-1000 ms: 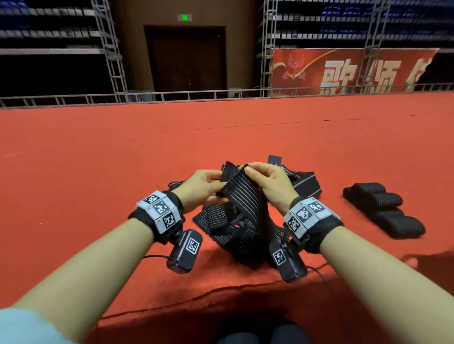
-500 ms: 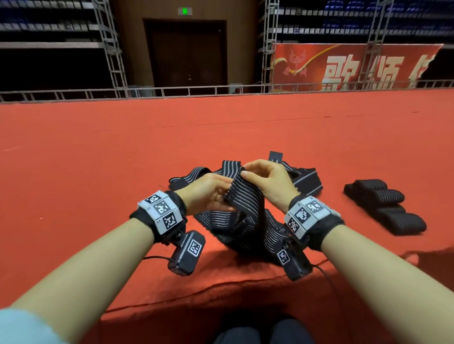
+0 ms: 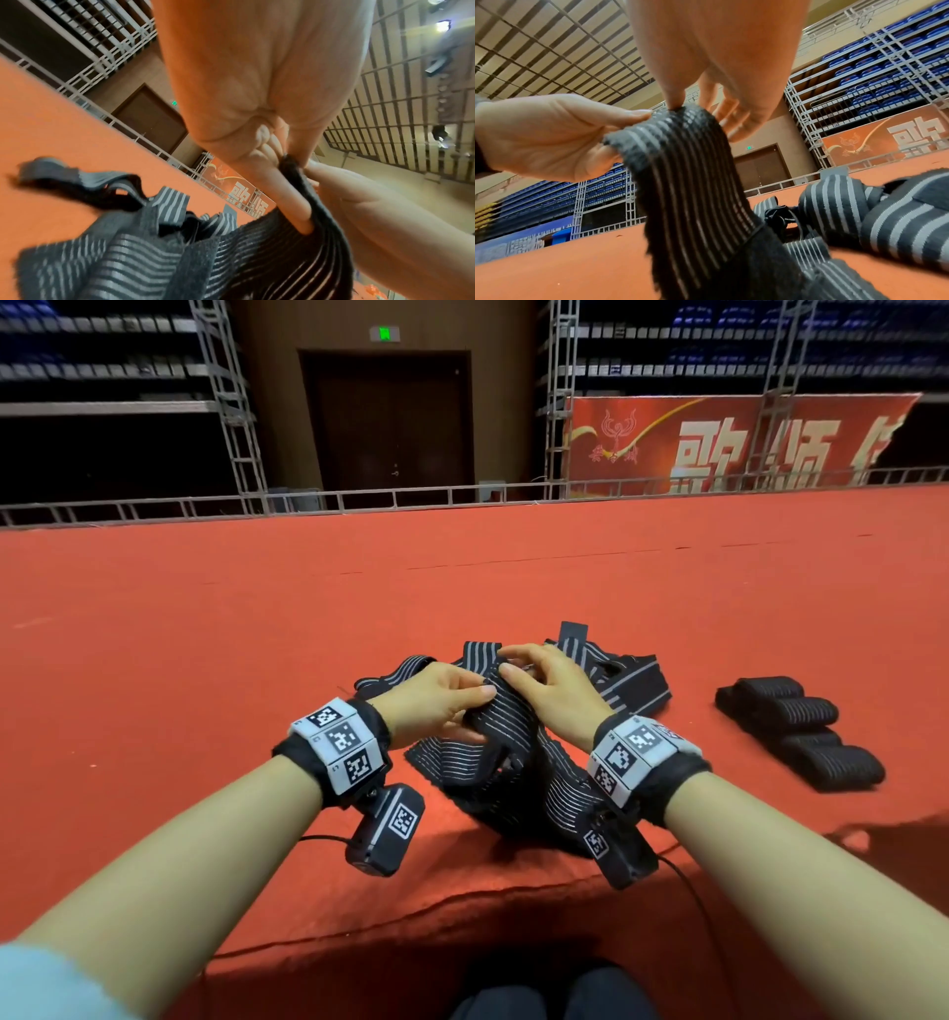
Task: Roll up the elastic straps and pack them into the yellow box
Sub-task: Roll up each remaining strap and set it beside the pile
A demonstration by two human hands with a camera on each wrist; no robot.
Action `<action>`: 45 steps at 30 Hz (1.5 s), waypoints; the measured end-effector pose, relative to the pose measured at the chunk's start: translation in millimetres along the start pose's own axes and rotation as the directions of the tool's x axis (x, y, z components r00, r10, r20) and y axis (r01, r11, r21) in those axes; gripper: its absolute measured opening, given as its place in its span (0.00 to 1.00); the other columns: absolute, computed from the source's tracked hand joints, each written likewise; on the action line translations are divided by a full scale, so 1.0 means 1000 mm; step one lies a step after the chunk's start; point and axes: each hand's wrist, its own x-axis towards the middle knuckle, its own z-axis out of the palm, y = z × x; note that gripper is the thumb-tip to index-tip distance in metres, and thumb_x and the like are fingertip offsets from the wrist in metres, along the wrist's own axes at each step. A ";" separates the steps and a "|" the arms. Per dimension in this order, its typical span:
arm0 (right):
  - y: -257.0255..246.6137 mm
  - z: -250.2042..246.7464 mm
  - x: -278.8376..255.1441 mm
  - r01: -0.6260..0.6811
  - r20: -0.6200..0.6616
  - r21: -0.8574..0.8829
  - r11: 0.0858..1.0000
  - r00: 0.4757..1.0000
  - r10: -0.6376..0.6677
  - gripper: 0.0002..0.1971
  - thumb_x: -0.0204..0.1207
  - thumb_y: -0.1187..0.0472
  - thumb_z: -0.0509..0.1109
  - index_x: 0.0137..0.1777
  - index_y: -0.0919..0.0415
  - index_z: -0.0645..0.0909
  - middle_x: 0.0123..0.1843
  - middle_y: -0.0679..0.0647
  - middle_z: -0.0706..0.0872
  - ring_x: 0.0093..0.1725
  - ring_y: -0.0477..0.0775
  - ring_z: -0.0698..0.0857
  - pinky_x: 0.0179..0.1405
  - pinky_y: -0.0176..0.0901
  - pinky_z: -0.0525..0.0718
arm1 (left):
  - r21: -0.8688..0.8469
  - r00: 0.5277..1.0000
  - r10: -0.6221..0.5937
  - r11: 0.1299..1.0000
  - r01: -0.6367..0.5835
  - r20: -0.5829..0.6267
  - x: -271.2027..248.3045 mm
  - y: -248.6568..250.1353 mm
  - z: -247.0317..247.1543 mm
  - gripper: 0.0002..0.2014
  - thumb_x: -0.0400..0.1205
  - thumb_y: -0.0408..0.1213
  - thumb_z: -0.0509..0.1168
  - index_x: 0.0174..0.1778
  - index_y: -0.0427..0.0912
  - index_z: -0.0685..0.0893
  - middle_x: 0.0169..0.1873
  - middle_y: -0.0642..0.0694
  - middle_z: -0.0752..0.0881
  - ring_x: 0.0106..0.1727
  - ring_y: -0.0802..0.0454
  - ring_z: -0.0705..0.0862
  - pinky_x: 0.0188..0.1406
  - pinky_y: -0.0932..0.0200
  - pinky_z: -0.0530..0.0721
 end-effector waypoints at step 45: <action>0.033 0.040 -0.048 -0.222 0.096 0.304 0.927 0.975 0.202 0.15 0.85 0.66 0.62 0.35 0.62 0.80 0.32 0.50 0.85 0.32 0.38 0.82 0.36 0.38 0.79 | -0.155 0.865 -0.036 0.987 -0.048 -0.501 -0.010 -0.069 0.055 0.18 0.88 0.36 0.51 0.40 0.42 0.84 0.42 0.44 0.88 0.45 0.48 0.84 0.48 0.51 0.80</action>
